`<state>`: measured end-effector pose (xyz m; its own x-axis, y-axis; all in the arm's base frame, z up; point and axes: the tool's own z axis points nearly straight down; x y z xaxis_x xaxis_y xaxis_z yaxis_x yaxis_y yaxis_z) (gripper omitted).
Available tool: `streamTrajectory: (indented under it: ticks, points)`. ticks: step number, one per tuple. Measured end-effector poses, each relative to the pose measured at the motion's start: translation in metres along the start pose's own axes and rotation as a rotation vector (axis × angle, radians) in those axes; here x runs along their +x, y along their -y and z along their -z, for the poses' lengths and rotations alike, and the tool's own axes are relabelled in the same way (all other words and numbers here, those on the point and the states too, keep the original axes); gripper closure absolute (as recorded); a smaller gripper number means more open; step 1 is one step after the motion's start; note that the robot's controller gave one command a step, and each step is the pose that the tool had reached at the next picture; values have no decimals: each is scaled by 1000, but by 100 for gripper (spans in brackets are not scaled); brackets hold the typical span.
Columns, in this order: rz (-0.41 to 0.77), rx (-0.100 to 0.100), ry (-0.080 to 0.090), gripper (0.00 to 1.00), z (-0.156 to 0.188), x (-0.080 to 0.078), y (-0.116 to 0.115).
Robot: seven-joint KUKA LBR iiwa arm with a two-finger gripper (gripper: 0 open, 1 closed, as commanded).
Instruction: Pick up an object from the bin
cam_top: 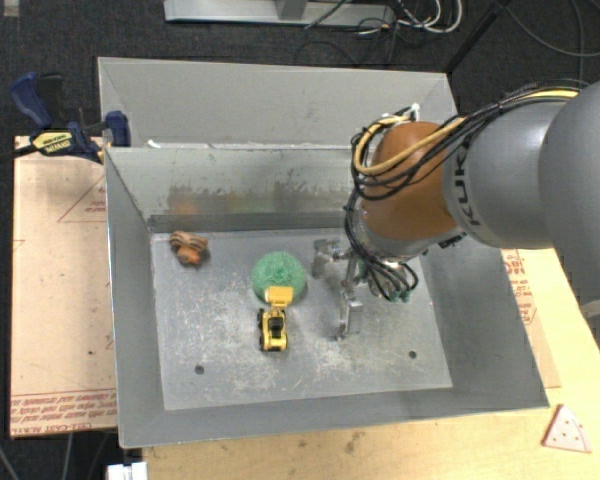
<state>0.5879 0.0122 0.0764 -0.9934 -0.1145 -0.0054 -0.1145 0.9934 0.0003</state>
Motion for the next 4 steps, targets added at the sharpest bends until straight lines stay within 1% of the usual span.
streamTrajectory:
  ticks: [1, 2, 3, 4]
  points:
    - [-14, -1, -9, 0, -11, -30, -8]
    - [23, 0, 0, 0, -2, -56, -33]
    - [50, -1, 0, 0, -5, -73, -54]
    - [389, -2, -3, 100, -7, -28, -88]
